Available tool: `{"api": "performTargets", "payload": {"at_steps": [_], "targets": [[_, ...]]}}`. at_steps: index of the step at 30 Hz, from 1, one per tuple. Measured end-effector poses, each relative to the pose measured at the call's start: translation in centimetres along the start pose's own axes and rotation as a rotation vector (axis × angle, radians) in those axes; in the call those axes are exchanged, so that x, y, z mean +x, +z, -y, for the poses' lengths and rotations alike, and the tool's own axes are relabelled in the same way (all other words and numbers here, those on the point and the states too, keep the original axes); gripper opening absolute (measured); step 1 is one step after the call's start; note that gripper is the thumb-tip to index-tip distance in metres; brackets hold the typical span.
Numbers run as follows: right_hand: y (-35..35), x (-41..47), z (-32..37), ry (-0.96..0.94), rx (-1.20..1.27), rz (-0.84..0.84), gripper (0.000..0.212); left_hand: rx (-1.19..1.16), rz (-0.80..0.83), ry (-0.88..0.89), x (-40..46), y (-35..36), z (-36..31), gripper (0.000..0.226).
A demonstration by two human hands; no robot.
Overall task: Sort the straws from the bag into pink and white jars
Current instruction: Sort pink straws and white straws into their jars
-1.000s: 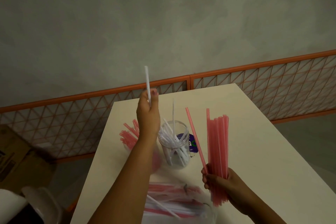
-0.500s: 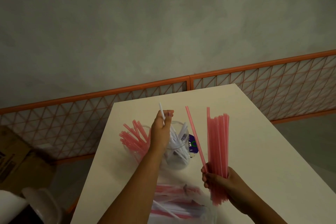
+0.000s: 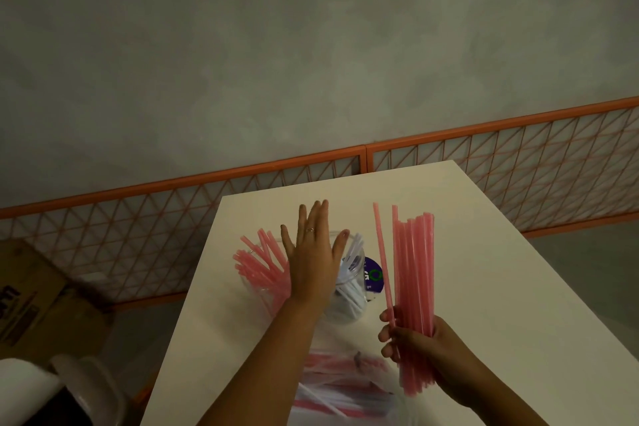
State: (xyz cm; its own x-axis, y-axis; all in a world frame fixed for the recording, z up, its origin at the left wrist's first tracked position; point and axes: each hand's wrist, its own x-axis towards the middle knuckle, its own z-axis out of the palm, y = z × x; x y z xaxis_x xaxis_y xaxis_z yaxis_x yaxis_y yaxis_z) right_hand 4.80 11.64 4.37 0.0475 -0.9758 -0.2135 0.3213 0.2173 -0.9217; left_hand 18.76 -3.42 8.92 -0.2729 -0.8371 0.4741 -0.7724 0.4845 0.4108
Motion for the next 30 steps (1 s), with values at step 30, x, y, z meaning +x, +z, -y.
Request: {"api": "performTargets", "payload": {"at_steps": [30], "targets": [[8.0, 1.3, 0.4, 0.012, -0.169, -0.017, 0.015, -1.148, 0.436, -0.628, -6.6, -4.9, -1.2, 0.020]]}}
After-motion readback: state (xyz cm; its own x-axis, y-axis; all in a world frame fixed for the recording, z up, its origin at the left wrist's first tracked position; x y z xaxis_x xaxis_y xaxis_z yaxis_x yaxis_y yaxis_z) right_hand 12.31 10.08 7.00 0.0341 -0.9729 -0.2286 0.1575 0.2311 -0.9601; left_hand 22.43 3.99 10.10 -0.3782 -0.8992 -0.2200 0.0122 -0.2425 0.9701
